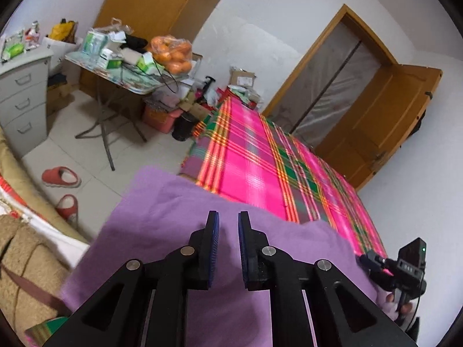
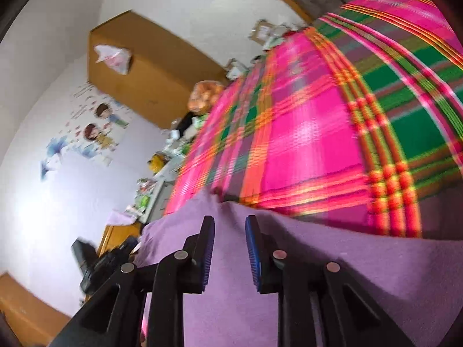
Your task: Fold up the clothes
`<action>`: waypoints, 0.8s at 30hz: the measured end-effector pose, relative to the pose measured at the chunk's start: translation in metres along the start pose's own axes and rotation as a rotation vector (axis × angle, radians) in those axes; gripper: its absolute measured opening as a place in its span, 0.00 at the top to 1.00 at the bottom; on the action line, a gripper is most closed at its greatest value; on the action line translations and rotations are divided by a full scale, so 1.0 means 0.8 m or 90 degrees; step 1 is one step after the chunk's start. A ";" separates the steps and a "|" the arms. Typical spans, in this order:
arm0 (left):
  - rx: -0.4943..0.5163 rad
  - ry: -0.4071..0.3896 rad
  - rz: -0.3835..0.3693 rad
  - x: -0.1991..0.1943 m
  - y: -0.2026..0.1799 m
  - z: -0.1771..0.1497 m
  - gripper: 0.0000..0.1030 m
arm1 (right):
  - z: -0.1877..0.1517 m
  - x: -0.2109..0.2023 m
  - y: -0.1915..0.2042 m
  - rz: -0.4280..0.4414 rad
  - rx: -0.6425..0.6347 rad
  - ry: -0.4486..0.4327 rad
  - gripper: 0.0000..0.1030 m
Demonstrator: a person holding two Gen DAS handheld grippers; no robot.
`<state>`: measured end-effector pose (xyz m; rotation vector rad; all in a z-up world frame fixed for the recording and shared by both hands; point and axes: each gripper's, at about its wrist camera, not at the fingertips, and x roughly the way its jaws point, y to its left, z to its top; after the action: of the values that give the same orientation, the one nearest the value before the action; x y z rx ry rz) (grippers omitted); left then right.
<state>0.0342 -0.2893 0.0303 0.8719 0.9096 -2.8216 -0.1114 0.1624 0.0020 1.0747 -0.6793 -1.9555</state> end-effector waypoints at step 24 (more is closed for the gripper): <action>0.139 0.092 0.099 0.058 -0.081 -0.042 0.83 | -0.008 0.028 0.020 -0.101 -0.044 0.039 0.80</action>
<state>-0.0018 -0.2118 0.0172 1.1314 0.5246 -2.7864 -0.1077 0.1346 0.0008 1.1711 -0.5036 -2.0557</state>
